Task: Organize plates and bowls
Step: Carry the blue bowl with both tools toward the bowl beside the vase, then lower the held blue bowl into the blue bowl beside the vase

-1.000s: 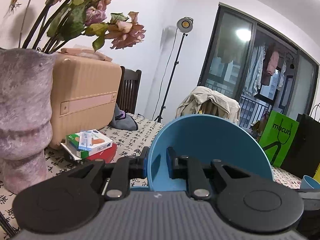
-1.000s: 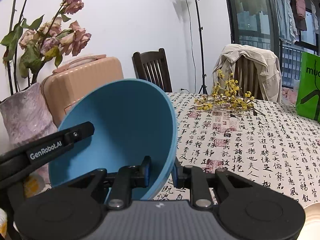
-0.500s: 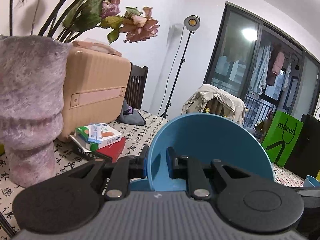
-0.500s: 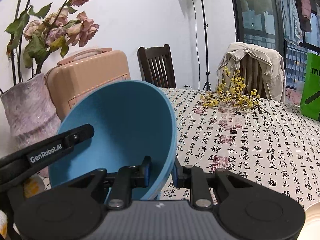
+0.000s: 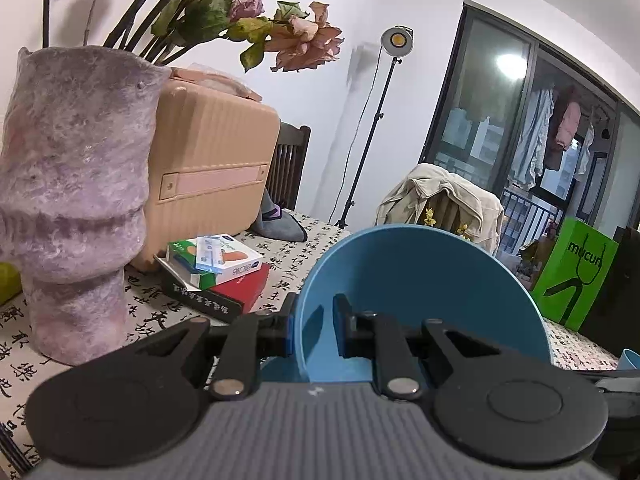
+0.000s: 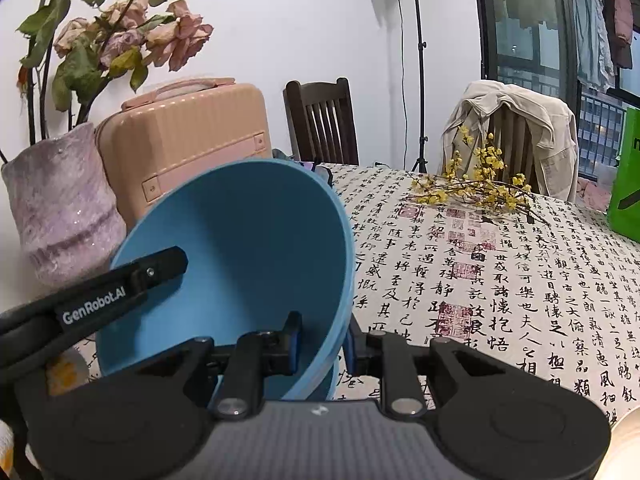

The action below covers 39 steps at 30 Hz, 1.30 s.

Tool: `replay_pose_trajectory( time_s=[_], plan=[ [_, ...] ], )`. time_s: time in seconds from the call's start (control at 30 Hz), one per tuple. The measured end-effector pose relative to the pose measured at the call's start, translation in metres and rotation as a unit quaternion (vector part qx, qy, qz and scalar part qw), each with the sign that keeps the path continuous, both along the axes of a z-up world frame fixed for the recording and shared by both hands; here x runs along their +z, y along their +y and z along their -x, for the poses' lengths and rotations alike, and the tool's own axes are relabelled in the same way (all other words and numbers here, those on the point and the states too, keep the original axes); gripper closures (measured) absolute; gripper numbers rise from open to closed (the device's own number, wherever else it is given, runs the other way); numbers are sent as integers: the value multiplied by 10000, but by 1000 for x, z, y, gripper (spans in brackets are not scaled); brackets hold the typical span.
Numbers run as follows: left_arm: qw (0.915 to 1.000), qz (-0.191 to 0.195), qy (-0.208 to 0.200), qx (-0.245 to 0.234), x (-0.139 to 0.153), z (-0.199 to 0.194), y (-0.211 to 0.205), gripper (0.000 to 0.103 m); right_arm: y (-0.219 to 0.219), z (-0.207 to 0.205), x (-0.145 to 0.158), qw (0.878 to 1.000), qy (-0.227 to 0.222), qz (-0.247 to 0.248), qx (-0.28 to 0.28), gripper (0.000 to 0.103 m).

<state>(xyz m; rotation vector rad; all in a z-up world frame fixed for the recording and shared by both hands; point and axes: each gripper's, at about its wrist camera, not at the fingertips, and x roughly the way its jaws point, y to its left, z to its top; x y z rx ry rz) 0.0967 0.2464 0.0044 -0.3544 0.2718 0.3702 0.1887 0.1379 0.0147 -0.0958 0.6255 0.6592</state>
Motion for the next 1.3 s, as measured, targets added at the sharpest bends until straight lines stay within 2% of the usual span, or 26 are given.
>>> replay_pose_trajectory(
  time_s=[1.3],
  plan=[
    [9992, -60, 357, 173, -21, 16, 6, 85, 18, 9, -21, 9988, 63, 347, 333, 81]
  ],
)
